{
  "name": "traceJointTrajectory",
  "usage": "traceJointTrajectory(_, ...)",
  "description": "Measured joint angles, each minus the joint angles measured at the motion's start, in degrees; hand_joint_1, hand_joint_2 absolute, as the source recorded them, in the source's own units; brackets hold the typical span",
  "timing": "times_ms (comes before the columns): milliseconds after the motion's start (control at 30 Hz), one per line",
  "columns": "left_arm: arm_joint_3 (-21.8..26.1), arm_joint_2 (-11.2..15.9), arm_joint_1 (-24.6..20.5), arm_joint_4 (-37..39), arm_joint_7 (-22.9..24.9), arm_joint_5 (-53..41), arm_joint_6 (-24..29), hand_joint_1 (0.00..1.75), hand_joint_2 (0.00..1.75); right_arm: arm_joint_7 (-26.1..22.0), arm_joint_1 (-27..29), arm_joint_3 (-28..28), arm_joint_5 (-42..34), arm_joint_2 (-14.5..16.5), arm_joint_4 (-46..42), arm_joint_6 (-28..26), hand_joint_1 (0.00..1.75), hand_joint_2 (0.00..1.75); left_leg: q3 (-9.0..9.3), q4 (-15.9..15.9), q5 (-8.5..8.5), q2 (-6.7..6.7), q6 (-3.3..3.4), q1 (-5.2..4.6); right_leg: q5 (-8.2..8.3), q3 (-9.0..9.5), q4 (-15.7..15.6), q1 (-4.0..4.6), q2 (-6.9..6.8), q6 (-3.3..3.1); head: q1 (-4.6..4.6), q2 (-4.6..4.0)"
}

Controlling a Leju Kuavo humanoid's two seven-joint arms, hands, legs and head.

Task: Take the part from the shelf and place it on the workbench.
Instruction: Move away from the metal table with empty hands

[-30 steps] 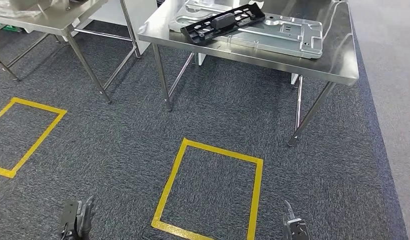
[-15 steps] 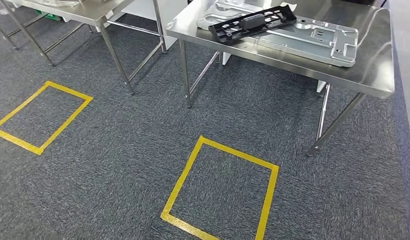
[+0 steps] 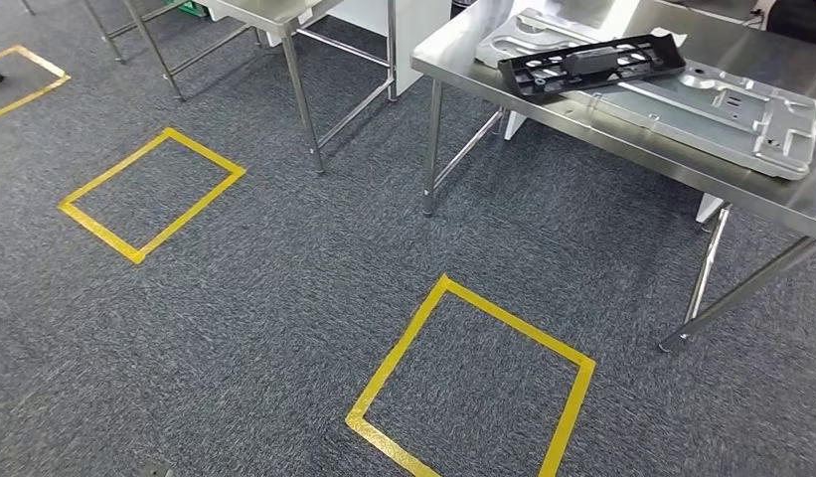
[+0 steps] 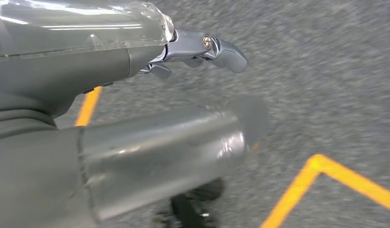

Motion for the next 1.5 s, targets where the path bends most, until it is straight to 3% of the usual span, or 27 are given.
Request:
traceJointTrajectory(67,-0.81,-0.42,-0.32,0.24,0.99,-2.07,0.14,0.0,0.0,2.89,-0.62,-0.64,0.44,-0.56,2.59,-0.44,0.0,0.0,-0.39,0.03,0.21,-1.26,-0.72,0.03,0.24,0.82,-2.1,0.14,0.71,-0.27,0.01,0.0)
traceJointTrajectory(133,-1.63,-0.71,-0.18,0.45,1.21,-3.98,0.81,0.0,0.0,4.62,-1.1,-1.28,0.37,-0.63,4.68,-0.78,0.0,0.0,-0.67,0.01,0.3,-1.7,-1.45,0.15,0.55,1.0,-2.48,0.05,-0.63,-0.8,0.03,0.0)
traceJointTrajectory(200,-2.39,-0.91,-0.04,0.69,1.33,-5.4,1.57,0.0,0.0,5.3,-1.27,-1.78,0.37,-0.53,6.17,-0.99,0.0,0.0,-1.87,2.65,-1.6,0.99,-2.07,0.06,0.85,1.19,-3.0,-0.13,-2.1,-1.52,-0.28,0.0)
traceJointTrajectory(267,-3.08,-1.0,-0.19,0.86,1.72,-6.53,2.16,0.0,0.0,6.28,-1.11,-2.2,0.39,-0.5,7.37,-1.08,0.0,0.0,-4.88,9.59,-5.64,4.07,-2.65,0.15,0.81,1.2,-3.09,0.09,-3.82,-1.94,-0.6,0.0)
traceJointTrajectory(333,-3.51,-1.08,-0.07,1.05,2.55,-7.19,2.58,0.0,0.0,8.14,-1.01,-2.65,0.67,-0.47,8.26,-1.39,0.0,0.0,-7.27,15.43,-8.0,4.85,-3.09,0.3,0.69,1.16,-3.05,0.27,-5.53,-2.09,-0.64,0.0)
traceJointTrajectory(367,-3.55,-1.13,0.2,1.16,2.95,-7.32,2.78,0.0,0.0,9.3,-1.01,-2.85,1.03,-0.42,8.6,-1.73,0.0,0.0,-7.05,15.52,-7.57,5.03,-3.15,0.33,0.62,1.19,-3.03,0.33,-6.27,-2.09,-0.66,0.0)
traceJointTrajectory(433,-3.53,-1.14,0.76,1.28,3.45,-7.37,3.14,0.0,0.0,11.41,-0.97,-3.16,1.87,-0.23,9.18,-2.55,0.0,0.0,-3.31,9.27,-4.33,6.02,-2.85,0.27,0.44,1.44,-3.03,0.44,-7.66,-1.95,-0.67,-0.01)
traceJointTrajectory(500,-3.46,-1.14,0.91,1.33,3.55,-7.32,3.28,0.0,0.0,12.68,-0.81,-3.44,2.3,-0.01,9.61,-3.08,0.0,0.0,0.79,1.73,-1.91,8.04,-2.02,-0.19,0.14,1.76,-2.95,0.75,-9.0,-1.56,-0.61,-0.01)
traceJointTrajectory(533,-3.42,-1.14,0.96,1.34,3.55,-7.28,3.3,0.0,0.0,13.0,-0.77,-3.59,2.35,0.09,9.78,-3.19,0.0,0.0,1.7,-0.16,-1.53,8.66,-1.57,-0.43,0.01,1.89,-2.92,0.87,-9.56,-1.32,-0.57,-0.01)
traceJointTrajectory(600,-3.35,-1.13,1.27,1.36,3.54,-7.2,3.31,0.0,0.0,13.3,-0.88,-3.77,2.4,0.22,10.01,-3.25,0.0,0.0,1.74,-0.8,-1.46,7.97,-0.89,-0.68,-0.11,2.19,-3.04,0.9,-10.56,-0.8,-0.5,0.0)
traceJointTrajectory(633,-3.3,-1.14,1.5,1.38,3.54,-7.12,3.32,0.0,0.0,13.4,-0.98,-3.78,2.43,0.25,10.07,-3.26,0.0,0.0,1.84,-1.11,-1.24,7.43,-0.55,-0.54,-0.26,2.37,-3.04,0.85,-10.42,-0.45,-0.51,0.0)
traceJointTrajectory(700,-3.07,-1.19,1.67,1.39,3.32,-6.61,3.35,0.0,0.0,13.52,-1.03,-3.8,2.56,0.35,10.15,-3.3,0.0,0.0,2.18,-1.87,-0.6,6.34,0.14,-0.2,-1.91,1.81,-1.23,0.56,-7.82,0.19,-0.34,0.0)
traceJointTrajectory(767,-2.47,-1.33,1.47,1.4,2.79,-5.74,3.32,0.0,0.0,13.45,-0.81,-3.84,2.96,0.46,10.26,-3.44,0.0,0.0,2.12,-2.11,-0.22,5.24,0.52,-0.03,-5.59,-1.04,4.95,0.22,-4.63,0.55,-0.12,0.0)
traceJointTrajectory(833,-1.61,-1.48,1.31,1.4,2.13,-5.33,3.21,0.0,0.0,12.81,-0.55,-3.85,3.71,0.5,10.32,-3.69,0.0,0.0,1.9,-1.92,-0.17,3.91,0.59,-0.03,-7.97,-4.37,11.59,0.09,-3.87,0.77,-0.09,0.0)
traceJointTrajectory(867,-1.2,-1.56,1.32,1.4,1.86,-5.37,3.17,0.0,0.0,12.35,-0.46,-3.85,4.09,0.5,10.33,-3.81,0.0,0.0,1.87,-1.79,-0.2,3.17,0.55,-0.01,-7.49,-4.98,12.51,0.01,-3.79,0.86,-0.1,0.0)
traceJointTrajectory(900,-0.85,-1.63,1.33,1.4,1.64,-5.49,3.14,0.0,0.0,11.92,-0.43,-3.85,4.37,0.48,10.33,-3.88,0.0,0.0,1.87,-1.63,-0.25,2.39,0.47,0.03,-5.83,-4.48,11.06,-0.11,-3.66,0.91,-0.09,0.0)
traceJointTrajectory(933,-0.6,-1.71,1.32,1.4,1.48,-5.68,3.14,0.0,0.0,11.61,-0.42,-3.85,4.55,0.46,10.33,-3.91,0.0,0.0,1.89,-1.42,-0.35,1.62,0.31,0.1,-3.48,-3.06,7.71,-0.28,-3.22,0.94,-0.08,0.0)
traceJointTrajectory(1000,-0.21,-1.85,1.23,1.4,1.26,-5.95,3.13,0.0,0.0,11.31,-0.42,-3.86,4.69,0.42,10.34,-3.92,0.0,0.0,1.6,-0.83,-0.63,0.22,-0.22,0.15,-0.46,-0.05,0.86,-0.61,-0.61,0.8,0.0,0.0)
traceJointTrajectory(1067,-0.01,-1.92,1.15,1.4,0.86,-6.22,3.13,0.0,0.0,10.84,-0.41,-3.87,4.88,0.41,10.36,-3.93,0.0,0.0,1.0,-0.42,-0.66,-0.99,-1.03,0.18,-0.13,0.86,-1.56,-0.59,0.94,0.4,0.06,0.0)
traceJointTrajectory(1133,0.22,-1.97,1.23,1.4,0.13,-6.75,3.12,0.0,0.0,9.77,-0.49,-3.87,5.42,0.42,10.37,-3.98,0.0,0.0,0.58,-0.43,-0.49,-2.09,-1.89,0.42,0.08,0.85,-1.78,-0.43,-0.28,-0.34,0.07,-0.01)
traceJointTrajectory(1200,0.63,-2.11,1.32,1.42,-0.12,-7.42,3.07,0.0,0.0,8.69,-0.5,-3.87,6.46,0.44,10.36,-4.21,0.0,0.0,-0.32,1.35,-1.64,-0.35,-2.47,0.44,0.29,1.1,-2.23,-0.45,-1.72,-1.23,-0.16,-0.01)
traceJointTrajectory(1267,1.11,-2.33,1.24,1.44,0.67,-7.99,3.05,0.0,0.0,8.2,-0.31,-3.87,7.63,0.5,10.37,-4.78,0.0,0.0,-3.2,7.57,-5.04,3.17,-2.82,0.3,0.3,1.24,-2.47,-0.3,-3.32,-1.83,-0.6,0.0)
traceJointTrajectory(1333,1.67,-2.67,1.29,1.45,1.97,-8.28,3.1,0.0,0.0,8.08,-0.08,-3.87,8.38,0.57,10.37,-5.51,0.0,0.0,-6.68,14.91,-8.07,4.74,-3.01,0.35,0.15,1.24,-2.43,0.02,-5.02,-2.1,-0.79,0.0)
traceJointTrajectory(1367,2.02,-2.89,1.47,1.45,2.55,-8.32,3.13,0.0,0.0,8.06,-0.03,-3.87,8.55,0.63,10.37,-5.81,0.0,0.0,-7.37,16.47,-8.26,4.96,-2.99,0.36,0.07,1.27,-2.42,0.16,-5.81,-2.16,-0.79,0.0)
traceJointTrajectory(1400,2.37,-3.06,1.72,1.47,3.01,-8.31,3.14,0.0,0.0,8.12,-0.01,-3.87,8.67,0.69,10.37,-6.02,0.0,0.0,-6.89,15.72,-7.36,5.11,-2.86,0.35,0.0,1.33,-2.4,0.3,-6.54,-2.19,-0.8,0.0)
traceJointTrajectory(1433,2.69,-3.17,1.93,1.48,3.39,-8.33,3.16,0.0,0.0,8.24,-0.02,-3.87,8.72,0.81,10.37,-6.12,0.0,0.0,-5.25,12.74,-5.63,5.43,-2.62,0.3,-0.1,1.46,-2.4,0.43,-7.22,-2.16,-0.8,0.0)
traceJointTrajectory(1500,3.17,-3.25,2.07,1.48,3.76,-8.55,3.25,0.0,0.0,8.51,-0.01,-3.94,8.84,1.1,10.37,-6.07,0.0,0.0,-0.75,4.45,-2.4,7.51,-1.77,-0.1,-0.35,1.81,-2.41,0.74,-8.55,-1.95,-0.73,0.0)
